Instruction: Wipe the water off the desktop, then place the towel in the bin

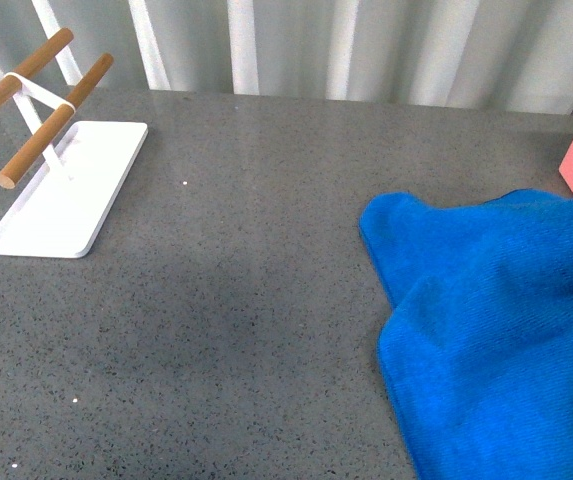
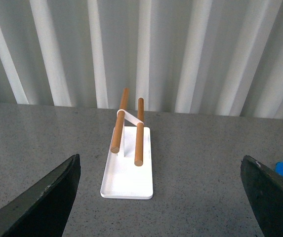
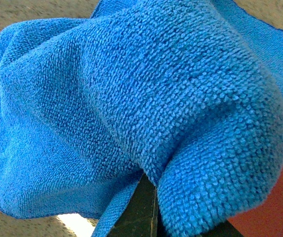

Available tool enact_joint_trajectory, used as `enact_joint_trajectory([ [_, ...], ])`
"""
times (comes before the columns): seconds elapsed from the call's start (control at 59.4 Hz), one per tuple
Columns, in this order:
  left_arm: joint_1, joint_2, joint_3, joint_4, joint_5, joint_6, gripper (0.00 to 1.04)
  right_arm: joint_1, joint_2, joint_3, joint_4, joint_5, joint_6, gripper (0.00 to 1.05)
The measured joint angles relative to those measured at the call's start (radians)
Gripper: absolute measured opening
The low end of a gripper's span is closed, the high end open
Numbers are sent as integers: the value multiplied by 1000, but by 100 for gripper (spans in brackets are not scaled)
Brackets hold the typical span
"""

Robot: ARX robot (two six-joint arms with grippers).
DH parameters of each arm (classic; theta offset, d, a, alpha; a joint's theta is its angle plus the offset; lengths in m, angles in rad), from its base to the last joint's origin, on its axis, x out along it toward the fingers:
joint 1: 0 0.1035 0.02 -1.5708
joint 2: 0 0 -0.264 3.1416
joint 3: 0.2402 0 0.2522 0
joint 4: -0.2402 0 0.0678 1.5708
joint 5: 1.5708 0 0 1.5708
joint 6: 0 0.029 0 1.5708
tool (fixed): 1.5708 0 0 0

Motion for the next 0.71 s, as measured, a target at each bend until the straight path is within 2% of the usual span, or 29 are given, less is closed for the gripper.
enact_joint_trajectory([
  [0.152,0,0,0,0,0,0,98,-42,-1,30,-14,0,-17,3],
  [0.371,0,0,0,0,0,0,98,0,3,160,-29,10,50,3],
  [0.556,0,0,0,0,0,0,98,8,14,357,-66,23,130,3],
  [0.708,0,0,0,0,0,0,98,-40,18,551,-111,17,196,3],
])
